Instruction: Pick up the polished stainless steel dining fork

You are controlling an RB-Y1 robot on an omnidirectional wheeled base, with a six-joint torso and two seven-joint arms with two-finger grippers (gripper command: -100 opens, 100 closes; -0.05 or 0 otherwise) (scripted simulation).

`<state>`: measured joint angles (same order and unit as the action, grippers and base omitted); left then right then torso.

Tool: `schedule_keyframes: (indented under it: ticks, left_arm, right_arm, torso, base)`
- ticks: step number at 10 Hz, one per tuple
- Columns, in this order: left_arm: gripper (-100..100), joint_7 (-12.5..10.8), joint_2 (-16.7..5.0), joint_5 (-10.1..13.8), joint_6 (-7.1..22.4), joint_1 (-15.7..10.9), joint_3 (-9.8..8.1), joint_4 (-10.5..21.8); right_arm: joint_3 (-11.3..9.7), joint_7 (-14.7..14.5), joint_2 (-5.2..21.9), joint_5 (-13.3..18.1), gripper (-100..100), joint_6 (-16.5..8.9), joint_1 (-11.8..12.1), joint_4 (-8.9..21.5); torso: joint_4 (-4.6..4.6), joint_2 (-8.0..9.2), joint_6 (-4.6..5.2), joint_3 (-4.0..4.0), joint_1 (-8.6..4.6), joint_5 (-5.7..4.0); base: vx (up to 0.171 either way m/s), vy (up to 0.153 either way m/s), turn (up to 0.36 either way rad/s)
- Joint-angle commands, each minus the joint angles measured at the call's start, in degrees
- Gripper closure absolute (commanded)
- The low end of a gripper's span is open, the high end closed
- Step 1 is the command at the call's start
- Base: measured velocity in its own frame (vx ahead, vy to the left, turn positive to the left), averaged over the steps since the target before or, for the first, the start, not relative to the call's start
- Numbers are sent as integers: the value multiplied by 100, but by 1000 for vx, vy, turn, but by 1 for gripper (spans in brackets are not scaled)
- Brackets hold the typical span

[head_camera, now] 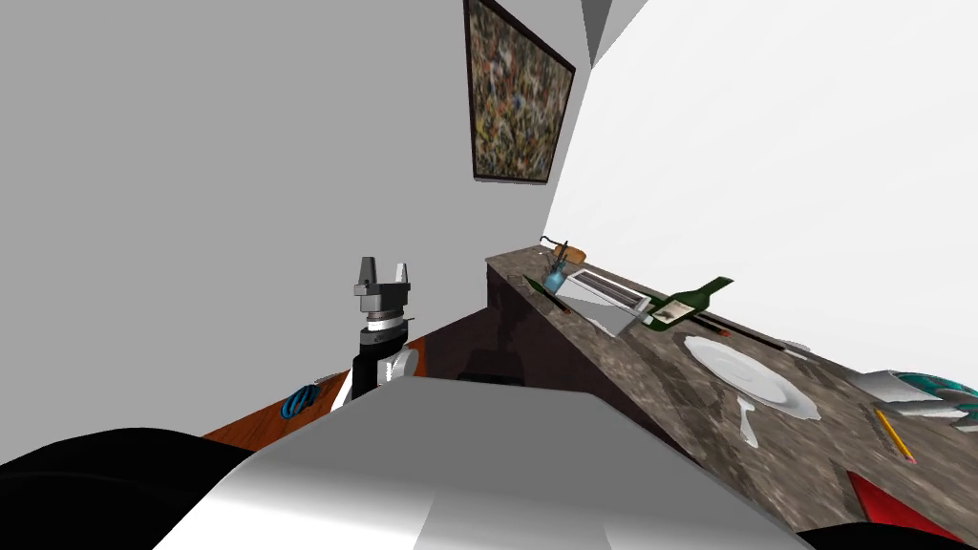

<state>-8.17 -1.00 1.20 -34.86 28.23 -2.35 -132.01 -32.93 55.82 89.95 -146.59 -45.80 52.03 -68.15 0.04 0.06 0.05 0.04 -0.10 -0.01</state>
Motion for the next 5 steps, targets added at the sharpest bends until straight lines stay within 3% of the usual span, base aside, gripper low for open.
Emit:
schedule_keyframes:
  ticks: [1,2,5]
  left_arm:
    - [0,0,0,0,0,0,0,0]
    - [0,0,0,0,0,0,0,0]
    - [0,0,0,0,0,0,0,0]
  right_arm:
    - [14,172,92,-273,-100,-140,-30,129]
    - [76,352,182,-491,-100,-339,1,352]
    - [148,549,249,-923,-100,-511,16,619]
  torso:
    - [0,0,0,0,0,0]
    - [0,-1,2,0,-1,-1]
    - [-1,-7,0,-4,-15,-5]
  base:
    - [7,-23,127]
    - [19,-33,234]
    - [15,-51,126]
